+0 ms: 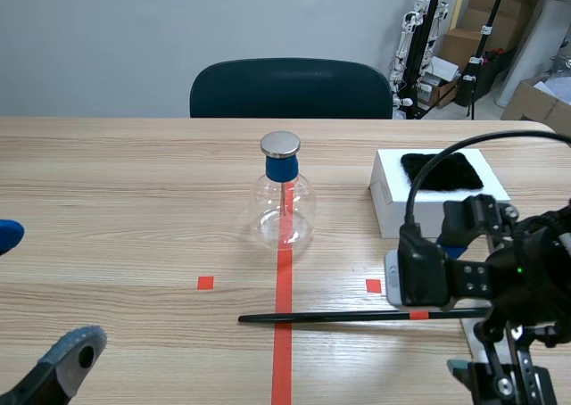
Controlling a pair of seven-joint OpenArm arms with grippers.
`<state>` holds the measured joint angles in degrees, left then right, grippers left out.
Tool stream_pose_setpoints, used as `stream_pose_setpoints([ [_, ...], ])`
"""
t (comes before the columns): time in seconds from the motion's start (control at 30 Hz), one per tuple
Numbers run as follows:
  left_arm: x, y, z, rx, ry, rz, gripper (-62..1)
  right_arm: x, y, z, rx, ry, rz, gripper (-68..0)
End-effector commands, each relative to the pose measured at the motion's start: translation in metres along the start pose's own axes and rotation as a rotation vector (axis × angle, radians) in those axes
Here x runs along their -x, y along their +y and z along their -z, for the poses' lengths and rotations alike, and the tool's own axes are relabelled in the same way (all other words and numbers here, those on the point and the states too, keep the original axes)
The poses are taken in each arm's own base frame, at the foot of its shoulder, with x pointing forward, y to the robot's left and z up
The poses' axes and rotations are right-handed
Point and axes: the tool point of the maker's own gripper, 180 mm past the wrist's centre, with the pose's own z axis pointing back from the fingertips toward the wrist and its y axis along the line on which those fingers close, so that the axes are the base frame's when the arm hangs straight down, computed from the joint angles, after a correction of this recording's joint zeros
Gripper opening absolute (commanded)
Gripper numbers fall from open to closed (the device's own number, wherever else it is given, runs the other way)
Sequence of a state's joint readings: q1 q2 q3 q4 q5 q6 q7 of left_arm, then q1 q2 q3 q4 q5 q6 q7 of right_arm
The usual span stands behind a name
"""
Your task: Do the electroscope experiment. pick up the black charging rod
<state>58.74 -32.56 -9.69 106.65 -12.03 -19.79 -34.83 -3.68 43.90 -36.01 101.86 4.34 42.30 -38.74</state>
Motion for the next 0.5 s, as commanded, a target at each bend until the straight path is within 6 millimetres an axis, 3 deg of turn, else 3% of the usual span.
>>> stream_pose_setpoints([
  [0.0, -0.007, 0.001, 0.004, 0.002, -0.024, 0.006, 1.4, 0.004, -0.015, -0.006, 0.022, 0.012, -0.027, 0.4],
  [0.2, 0.0, 0.015, 0.006, -0.019, -0.024, 0.034, 1.4, 0.002, -0.023, 0.004, -0.037, 0.014, -0.024, 0.4],
  [0.47, 0.011, 0.045, 0.002, -0.068, -0.073, 0.085, 1.4, 0.015, -0.018, 0.024, -0.119, 0.139, -0.02, 0.4],
])
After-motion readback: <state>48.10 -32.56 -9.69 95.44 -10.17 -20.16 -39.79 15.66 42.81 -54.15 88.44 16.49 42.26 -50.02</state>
